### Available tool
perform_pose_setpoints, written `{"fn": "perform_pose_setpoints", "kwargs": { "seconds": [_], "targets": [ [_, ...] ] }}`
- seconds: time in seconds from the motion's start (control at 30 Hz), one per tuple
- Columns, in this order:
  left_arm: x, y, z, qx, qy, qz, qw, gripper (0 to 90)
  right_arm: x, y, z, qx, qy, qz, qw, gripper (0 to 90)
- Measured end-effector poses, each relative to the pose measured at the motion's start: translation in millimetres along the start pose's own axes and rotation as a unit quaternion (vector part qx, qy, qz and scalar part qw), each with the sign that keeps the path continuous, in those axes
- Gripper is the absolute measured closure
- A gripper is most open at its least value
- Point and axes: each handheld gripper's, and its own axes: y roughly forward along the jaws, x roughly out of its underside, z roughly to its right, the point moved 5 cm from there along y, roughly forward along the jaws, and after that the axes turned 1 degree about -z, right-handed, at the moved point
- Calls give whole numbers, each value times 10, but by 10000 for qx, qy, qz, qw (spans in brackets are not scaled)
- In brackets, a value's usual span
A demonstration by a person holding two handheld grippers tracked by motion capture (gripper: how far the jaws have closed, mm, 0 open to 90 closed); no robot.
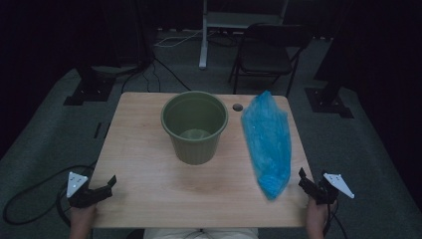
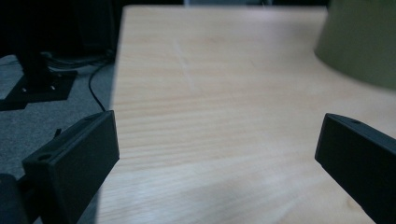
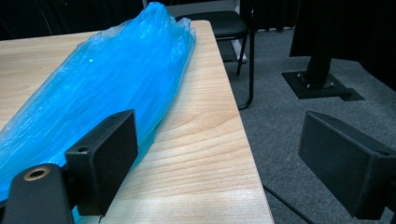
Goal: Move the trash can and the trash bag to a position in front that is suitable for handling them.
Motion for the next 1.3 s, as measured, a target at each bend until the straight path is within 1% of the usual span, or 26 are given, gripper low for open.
{"fn": "perform_pose_setpoints", "kwargs": {
  "seconds": [0.07, 0.1, 0.17, 0.27, 0.3, 0.33, 0.37, 0.43, 0.47, 0.5, 0.53, 0.63, 0.8, 0.93, 0.97, 1.0, 1.1, 1.23, 1.3],
  "targets": [
    [-2, 17, 38, -19, 165, -65, 9998, 3, 0, 13, 0, -46, -27, -53, 10000, 115],
    [-2, 17, 38, -19, 165, -65, 9998, 3, 0, 13, 0, -46, -27, -53, 10000, 115],
    [-4, 22, 33, -21, 118, -80, 9999, 3, -2, 26, -2, -113, -2, -109, 9999, 115],
    [-7, 38, 13, -24, 45, -116, 9999, 3, -6, 43, 0, -138, 17, -136, 9998, 115],
    [-7, 59, 15, -3, 56, -226, 9997, 3, -9, 52, -5, -128, 2, -138, 9998, 115],
    [-8, 68, 19, 8, 98, -265, 9996, 3, -16, 79, -19, -108, -61, -172, 9998, 115],
    [-11, 77, 19, -6, 101, -273, 9996, 3, -20, 96, -35, -126, -75, -214, 9997, 115],
    [-14, 94, -4, -14, 64, -320, 9995, 3, -39, 130, -73, -149, -166, -284, 9993, 115],
    [-14, 94, -4, -14, 64, -320, 9995, 3, -57, 141, -89, -147, -237, -313, 9991, 115],
    [-17, 105, -38, 19, -39, -348, 9994, 3, -93, 149, -110, -187, -271, -287, 9990, 115],
    [-19, 110, -53, 40, -92, -362, 9993, 3, -120, 153, -121, -211, -287, -276, 9990, 115],
    [-28, 129, -72, 22, -132, -368, 9992, 3, -248, 179, -174, -330, -218, -201, 9990, 115],
    [-48, 204, -57, 79, -170, -510, 9985, 3, -420, 244, -329, -498, -134, -67, 9986, 115],
    [-83, 301, -7, 108, -17, -639, 9979, 2, -511, 341, -495, -626, -240, -35, 9977, 115],
    [-99, 321, 5, 119, -9, -627, 9980, 3, -524, 369, -536, -650, -281, -68, 9975, 115],
    [-118, 338, 21, 180, -37, -609, 9980, 3, -537, 397, -578, -684, -309, -82, 9971, 115],
    [-179, 390, 60, 200, -38, -517, 9985, 3, -567, 469, -704, -771, -404, -115, 9961, 115],
    [-261, 527, 118, 234, 58, -508, 9984, 3, -600, 544, -831, -904, -333, -147, 9952, 115],
    [-301, 591, 139, 268, 83, -501, 9984, 3, -624, 585, -905, -964, -369, -150, 9945, 115]
  ]
}}
